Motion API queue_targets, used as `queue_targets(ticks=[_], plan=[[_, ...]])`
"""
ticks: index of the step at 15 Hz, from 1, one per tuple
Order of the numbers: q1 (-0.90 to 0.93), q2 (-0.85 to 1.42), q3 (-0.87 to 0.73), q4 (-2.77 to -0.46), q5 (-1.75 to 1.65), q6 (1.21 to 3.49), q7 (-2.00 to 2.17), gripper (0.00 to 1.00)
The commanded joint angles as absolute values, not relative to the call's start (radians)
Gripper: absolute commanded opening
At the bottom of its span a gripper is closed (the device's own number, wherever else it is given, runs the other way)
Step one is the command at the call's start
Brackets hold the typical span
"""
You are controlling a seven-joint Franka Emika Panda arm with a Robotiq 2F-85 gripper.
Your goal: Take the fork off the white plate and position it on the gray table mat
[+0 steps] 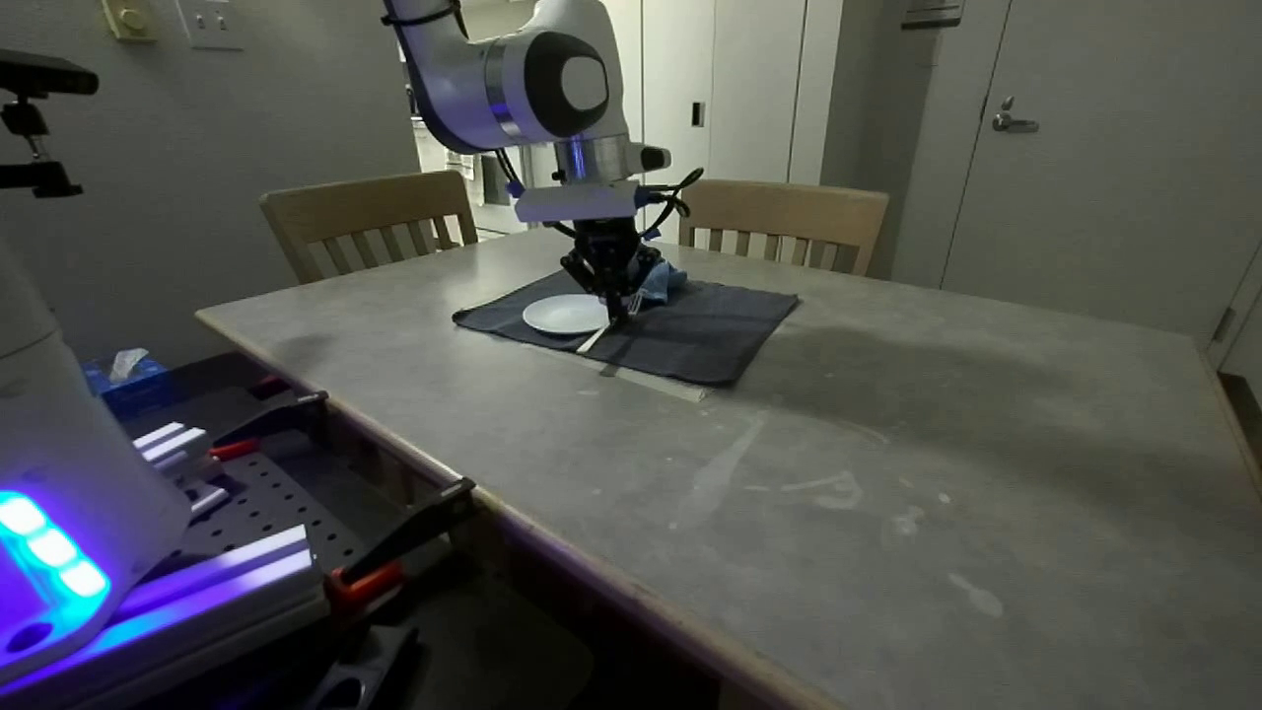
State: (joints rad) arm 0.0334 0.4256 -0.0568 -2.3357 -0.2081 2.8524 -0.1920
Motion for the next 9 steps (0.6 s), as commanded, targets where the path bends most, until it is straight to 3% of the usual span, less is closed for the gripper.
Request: queue_targets(ticks=[1, 9], plan=[[0.071, 0.482, -0.107, -2.286, -0.252, 2.850, -0.111, 0.02], [0.118, 0.550, -0.188, -2.211, -0.284, 2.866, -0.025, 0.02]])
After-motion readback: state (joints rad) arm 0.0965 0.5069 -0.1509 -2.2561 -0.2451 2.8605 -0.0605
